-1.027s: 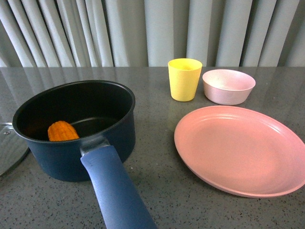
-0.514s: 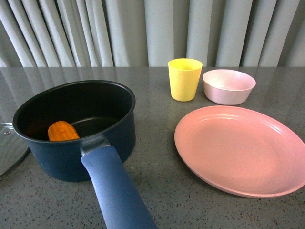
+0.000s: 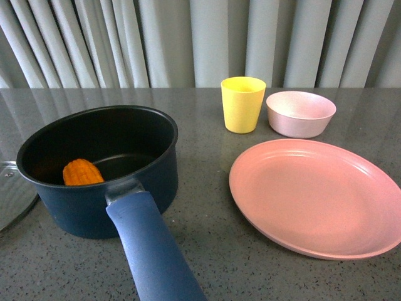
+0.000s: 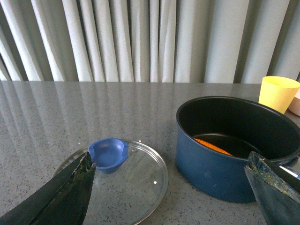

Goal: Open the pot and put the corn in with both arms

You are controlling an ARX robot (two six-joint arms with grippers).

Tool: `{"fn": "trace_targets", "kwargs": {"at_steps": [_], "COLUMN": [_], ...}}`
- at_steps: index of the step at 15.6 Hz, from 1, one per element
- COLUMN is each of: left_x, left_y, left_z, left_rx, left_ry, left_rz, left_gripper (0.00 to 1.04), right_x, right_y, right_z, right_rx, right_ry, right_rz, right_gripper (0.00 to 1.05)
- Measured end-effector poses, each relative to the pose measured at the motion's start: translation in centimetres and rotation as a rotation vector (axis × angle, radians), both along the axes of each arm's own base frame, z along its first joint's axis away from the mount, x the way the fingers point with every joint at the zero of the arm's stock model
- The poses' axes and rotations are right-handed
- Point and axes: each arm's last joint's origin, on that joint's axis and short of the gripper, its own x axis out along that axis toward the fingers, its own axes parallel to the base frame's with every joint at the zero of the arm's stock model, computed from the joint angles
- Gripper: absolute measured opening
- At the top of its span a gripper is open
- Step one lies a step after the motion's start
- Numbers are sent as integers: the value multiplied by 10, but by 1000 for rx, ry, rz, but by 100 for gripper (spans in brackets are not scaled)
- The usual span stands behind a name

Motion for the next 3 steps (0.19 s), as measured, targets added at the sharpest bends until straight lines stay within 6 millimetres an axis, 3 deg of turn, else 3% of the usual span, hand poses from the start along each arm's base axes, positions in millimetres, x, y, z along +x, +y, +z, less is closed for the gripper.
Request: {"fn": "trace_targets", "kwargs": {"at_steps": [3], "left_x": [0], "left_y": [0], "left_z": [0], "left_rx": [0], "left_ry": [0], "left_rz": [0], "left_gripper": [98], "right_x": [0], "right_y": [0], "right_z": [0], "right_rx": [0], "right_ry": [0], "right_rz": [0], "right_gripper": [98]}}
